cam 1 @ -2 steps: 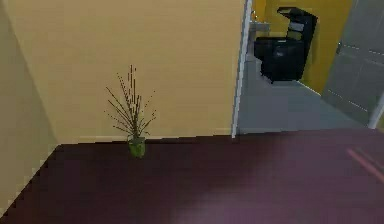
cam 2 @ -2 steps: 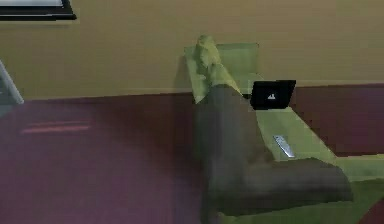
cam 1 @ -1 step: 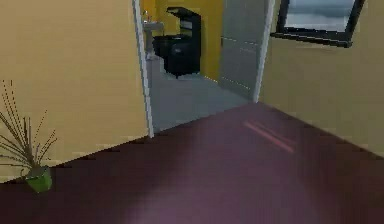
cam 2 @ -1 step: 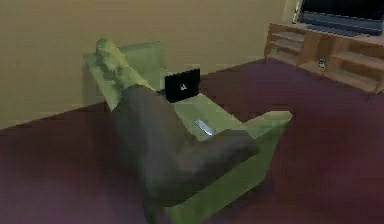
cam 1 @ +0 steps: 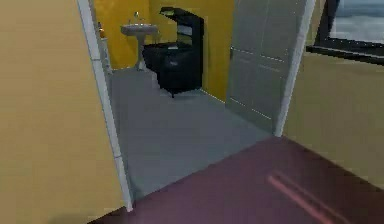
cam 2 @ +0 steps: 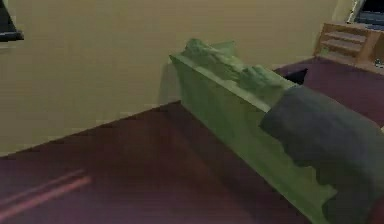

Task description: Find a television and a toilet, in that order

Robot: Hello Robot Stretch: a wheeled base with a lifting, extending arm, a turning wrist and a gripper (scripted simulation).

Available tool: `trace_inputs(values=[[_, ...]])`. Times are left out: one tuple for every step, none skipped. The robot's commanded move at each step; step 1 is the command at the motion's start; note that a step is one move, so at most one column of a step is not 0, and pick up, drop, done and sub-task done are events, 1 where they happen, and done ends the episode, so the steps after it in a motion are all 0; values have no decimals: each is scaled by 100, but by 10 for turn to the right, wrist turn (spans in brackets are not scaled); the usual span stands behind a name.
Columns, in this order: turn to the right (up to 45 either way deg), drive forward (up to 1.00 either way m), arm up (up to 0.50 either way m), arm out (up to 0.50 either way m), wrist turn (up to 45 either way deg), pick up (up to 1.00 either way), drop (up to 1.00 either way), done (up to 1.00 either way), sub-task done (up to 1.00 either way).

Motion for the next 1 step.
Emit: trace_inputs(values=[[0, 100, 0, 0, 0, 0, 0, 0, 0]])
